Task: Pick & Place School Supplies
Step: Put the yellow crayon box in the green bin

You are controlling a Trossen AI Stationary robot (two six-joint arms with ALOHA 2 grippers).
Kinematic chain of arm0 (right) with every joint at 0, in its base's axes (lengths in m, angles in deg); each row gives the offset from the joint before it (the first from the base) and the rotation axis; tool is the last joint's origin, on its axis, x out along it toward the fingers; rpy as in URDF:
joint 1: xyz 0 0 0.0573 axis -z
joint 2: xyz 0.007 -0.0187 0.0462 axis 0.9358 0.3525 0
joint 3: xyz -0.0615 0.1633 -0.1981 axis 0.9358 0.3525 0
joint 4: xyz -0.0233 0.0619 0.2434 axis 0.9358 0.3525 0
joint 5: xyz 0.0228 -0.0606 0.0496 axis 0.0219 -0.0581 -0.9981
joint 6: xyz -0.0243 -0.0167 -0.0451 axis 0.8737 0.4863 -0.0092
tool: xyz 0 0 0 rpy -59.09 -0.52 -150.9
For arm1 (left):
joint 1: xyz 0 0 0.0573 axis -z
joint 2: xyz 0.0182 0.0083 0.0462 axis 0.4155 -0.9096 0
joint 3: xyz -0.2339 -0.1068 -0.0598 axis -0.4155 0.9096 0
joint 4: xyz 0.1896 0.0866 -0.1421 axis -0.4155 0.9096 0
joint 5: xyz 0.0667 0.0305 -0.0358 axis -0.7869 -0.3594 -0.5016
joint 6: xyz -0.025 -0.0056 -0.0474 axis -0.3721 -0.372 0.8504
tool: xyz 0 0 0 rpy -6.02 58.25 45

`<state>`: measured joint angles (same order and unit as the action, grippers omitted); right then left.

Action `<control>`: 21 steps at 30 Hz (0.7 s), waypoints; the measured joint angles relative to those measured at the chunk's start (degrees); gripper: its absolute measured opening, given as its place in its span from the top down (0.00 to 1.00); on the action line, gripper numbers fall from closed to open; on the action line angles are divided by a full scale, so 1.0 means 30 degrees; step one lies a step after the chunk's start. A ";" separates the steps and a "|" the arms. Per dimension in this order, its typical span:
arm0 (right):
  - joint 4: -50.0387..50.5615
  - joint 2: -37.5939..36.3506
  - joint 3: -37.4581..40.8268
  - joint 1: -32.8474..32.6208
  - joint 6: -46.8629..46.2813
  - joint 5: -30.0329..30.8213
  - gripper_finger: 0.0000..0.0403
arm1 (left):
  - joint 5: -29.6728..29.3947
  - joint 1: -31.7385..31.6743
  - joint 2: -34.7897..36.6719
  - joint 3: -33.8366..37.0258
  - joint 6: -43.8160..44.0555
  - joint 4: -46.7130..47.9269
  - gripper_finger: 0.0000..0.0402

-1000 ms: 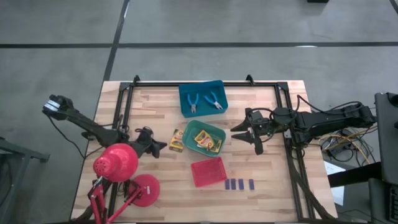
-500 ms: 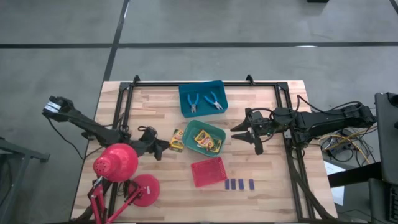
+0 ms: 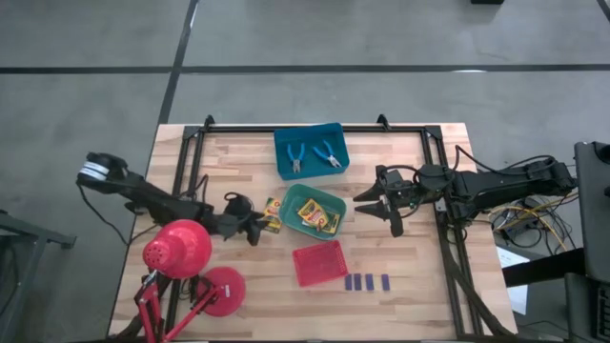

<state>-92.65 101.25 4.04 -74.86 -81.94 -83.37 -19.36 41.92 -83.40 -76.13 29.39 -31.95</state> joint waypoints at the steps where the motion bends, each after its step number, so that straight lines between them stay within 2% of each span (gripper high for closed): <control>1: 0.0000 0.0002 0.0000 0.0000 0.0000 0.0000 0.69 | -0.0007 -0.0199 -0.0353 -0.0064 -0.0466 -0.0222 0.56; 9: 0.0000 0.0002 0.0000 0.0000 0.0000 0.0000 0.69 | -0.0262 -0.1678 -0.3764 -0.0757 -0.4434 -0.2990 0.55; 15: 0.0000 0.0000 0.0000 0.0000 0.0000 0.0000 0.69 | -0.0301 -0.2311 -0.6063 -0.1680 -0.5054 -0.3262 0.55; 21: 0.0000 0.0000 0.0000 0.0000 0.0002 0.0000 0.69 | 0.0035 -0.2311 -0.7183 -0.1906 -0.5290 -0.3561 0.55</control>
<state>-92.65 101.25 4.04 -74.86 -81.94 -83.37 -19.26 34.99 -104.95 -81.85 13.52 -42.63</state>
